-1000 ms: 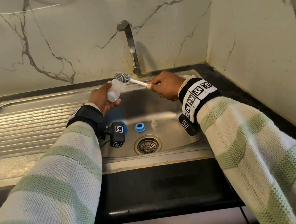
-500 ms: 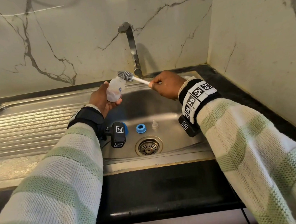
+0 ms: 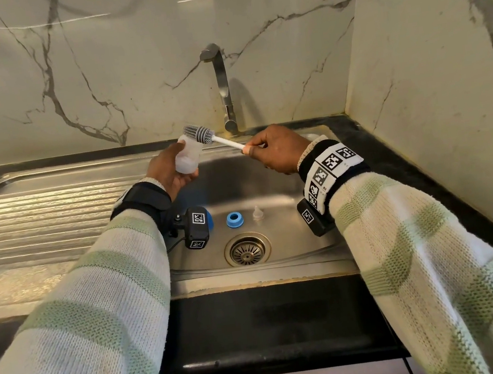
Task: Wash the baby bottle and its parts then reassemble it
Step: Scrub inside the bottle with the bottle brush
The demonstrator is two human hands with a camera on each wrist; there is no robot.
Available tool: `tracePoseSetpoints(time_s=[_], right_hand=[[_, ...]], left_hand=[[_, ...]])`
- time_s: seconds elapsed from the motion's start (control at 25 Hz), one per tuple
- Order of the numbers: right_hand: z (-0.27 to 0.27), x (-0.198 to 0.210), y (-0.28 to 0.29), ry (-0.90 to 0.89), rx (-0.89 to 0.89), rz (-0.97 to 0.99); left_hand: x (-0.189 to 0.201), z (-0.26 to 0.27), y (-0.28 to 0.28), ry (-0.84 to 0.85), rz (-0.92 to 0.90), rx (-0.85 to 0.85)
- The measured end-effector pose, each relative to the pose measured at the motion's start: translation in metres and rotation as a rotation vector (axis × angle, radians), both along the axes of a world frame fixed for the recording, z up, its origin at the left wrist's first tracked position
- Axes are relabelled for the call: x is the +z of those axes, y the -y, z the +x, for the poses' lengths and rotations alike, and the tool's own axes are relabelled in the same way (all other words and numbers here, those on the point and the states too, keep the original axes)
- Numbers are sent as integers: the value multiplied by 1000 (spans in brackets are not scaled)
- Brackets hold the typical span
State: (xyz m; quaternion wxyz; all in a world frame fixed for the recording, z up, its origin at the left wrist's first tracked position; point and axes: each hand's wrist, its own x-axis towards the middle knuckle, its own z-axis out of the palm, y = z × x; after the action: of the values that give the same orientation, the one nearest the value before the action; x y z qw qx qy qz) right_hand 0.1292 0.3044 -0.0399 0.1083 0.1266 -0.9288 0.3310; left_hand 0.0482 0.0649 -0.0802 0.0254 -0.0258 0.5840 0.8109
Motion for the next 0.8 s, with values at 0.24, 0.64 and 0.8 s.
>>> tracePoseSetpoints(time_s=[0.24,0.64,0.8], right_hand=[[-2,-3,-2,-33,14,-1],[-11,-12,-6,-69,-37,68],[-8,-12,6,10,21,45]], left_hand=[[9,9,4,37,17,-81],[11,10,-1,41,33,-125],[8,10,0,63,66,-144]])
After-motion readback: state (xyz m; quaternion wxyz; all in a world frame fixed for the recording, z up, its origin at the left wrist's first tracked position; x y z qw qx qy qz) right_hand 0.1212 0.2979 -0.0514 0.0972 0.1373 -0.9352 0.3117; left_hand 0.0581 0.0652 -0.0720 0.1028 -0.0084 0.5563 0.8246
